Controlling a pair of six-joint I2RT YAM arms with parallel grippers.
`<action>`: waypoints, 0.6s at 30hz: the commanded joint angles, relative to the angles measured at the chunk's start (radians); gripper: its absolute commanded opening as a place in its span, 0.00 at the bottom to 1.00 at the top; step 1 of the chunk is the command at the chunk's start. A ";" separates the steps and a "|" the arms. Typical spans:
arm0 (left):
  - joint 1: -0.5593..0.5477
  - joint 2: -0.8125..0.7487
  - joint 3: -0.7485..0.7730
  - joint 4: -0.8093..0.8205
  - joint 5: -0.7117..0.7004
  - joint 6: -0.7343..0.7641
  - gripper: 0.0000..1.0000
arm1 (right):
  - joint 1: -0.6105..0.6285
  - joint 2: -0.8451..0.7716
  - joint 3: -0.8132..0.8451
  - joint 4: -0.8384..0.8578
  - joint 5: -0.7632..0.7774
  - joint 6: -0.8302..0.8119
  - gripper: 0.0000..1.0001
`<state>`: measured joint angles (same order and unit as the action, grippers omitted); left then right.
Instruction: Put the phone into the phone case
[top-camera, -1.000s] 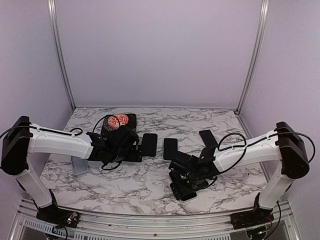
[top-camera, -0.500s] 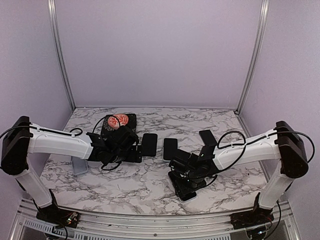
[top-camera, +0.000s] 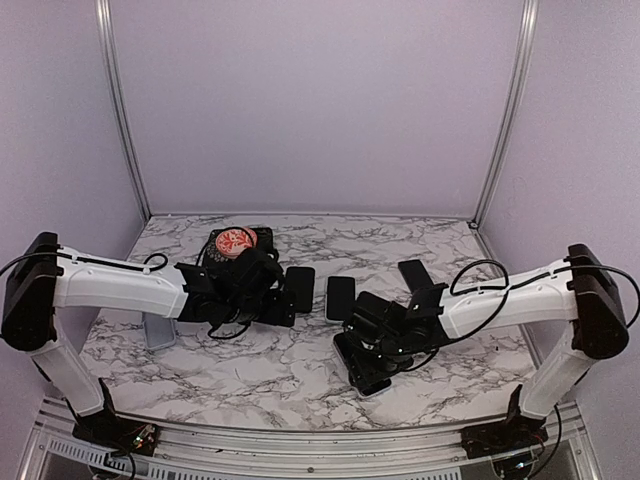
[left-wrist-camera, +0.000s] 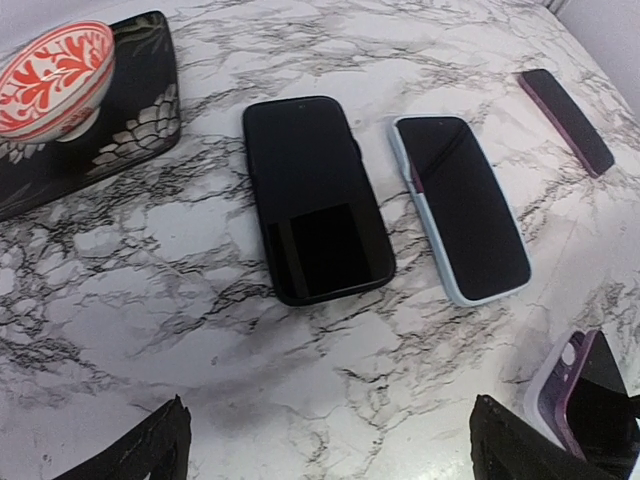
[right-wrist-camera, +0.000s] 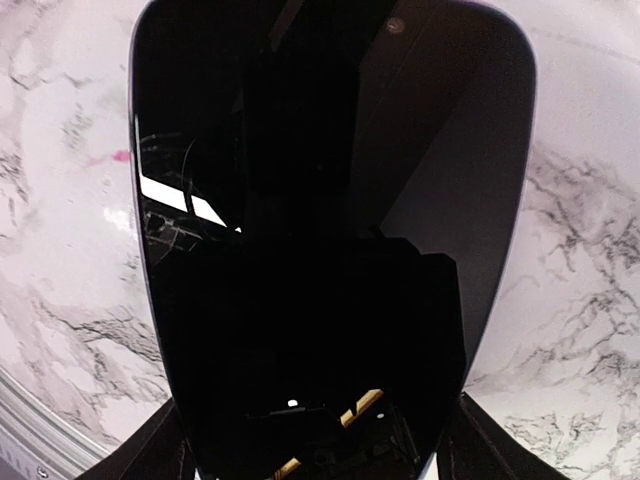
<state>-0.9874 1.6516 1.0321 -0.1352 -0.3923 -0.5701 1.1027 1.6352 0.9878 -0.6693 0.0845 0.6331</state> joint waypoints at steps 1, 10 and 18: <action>0.010 -0.009 -0.044 0.186 0.237 0.006 0.98 | -0.004 -0.120 -0.050 0.167 0.082 -0.037 0.21; 0.005 -0.089 -0.328 1.073 0.634 -0.178 0.99 | -0.004 -0.249 -0.054 0.318 0.226 -0.082 0.20; -0.045 -0.101 -0.270 1.058 0.539 -0.030 0.99 | 0.035 -0.370 -0.054 0.520 0.290 -0.218 0.21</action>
<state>-1.0203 1.5661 0.7139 0.8227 0.1734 -0.6647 1.1114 1.3045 0.9096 -0.3115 0.2924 0.4965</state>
